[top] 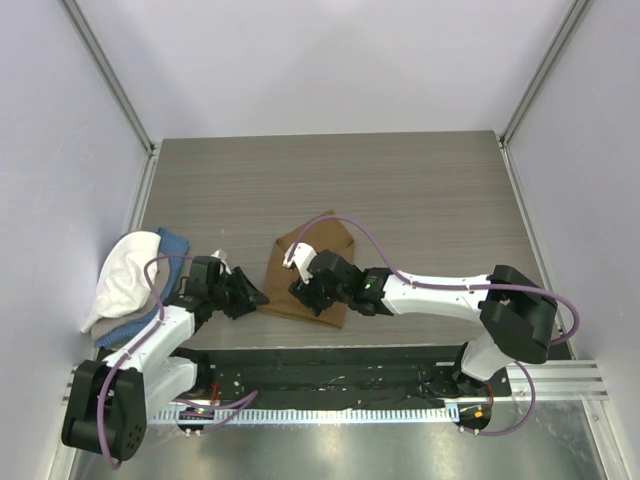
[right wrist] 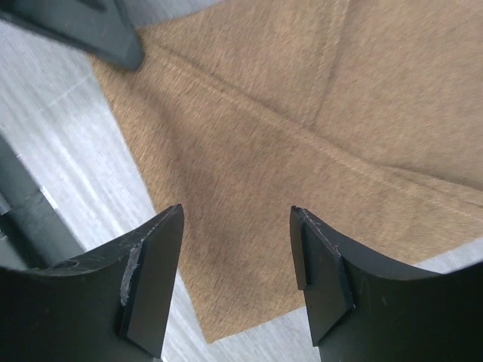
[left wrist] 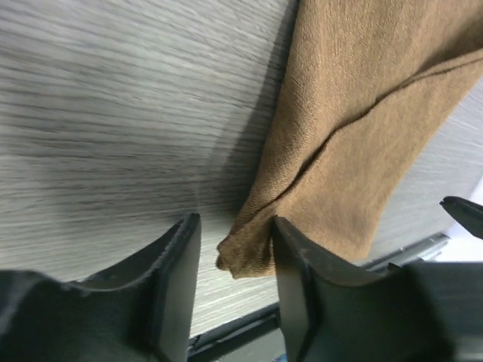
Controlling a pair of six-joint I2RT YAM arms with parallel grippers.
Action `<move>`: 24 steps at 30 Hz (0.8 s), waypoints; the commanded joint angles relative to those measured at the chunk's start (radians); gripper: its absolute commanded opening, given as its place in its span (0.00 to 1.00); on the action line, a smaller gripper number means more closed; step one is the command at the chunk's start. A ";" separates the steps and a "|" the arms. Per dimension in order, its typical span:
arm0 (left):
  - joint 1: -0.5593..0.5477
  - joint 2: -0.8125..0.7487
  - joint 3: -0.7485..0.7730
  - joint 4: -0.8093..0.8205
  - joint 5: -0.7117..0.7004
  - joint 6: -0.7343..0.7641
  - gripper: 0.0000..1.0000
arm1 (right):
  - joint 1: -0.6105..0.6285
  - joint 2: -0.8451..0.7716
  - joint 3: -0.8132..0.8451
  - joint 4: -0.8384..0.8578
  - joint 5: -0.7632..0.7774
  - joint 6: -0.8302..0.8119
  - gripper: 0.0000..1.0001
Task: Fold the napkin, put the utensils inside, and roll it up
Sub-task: Roll the napkin with the utensil
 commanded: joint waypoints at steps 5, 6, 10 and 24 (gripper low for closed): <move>-0.002 0.065 0.031 0.082 0.110 -0.039 0.18 | 0.126 0.077 0.066 0.133 0.288 -0.076 0.65; -0.002 0.071 0.043 0.074 0.110 -0.040 0.14 | 0.164 0.092 0.081 0.144 0.317 -0.086 0.65; 0.001 0.094 0.072 0.056 0.115 -0.036 0.00 | 0.241 0.165 0.101 0.214 0.484 -0.119 0.66; 0.055 0.116 0.103 0.054 0.202 -0.045 0.00 | 0.319 0.389 0.211 0.345 0.587 -0.142 0.66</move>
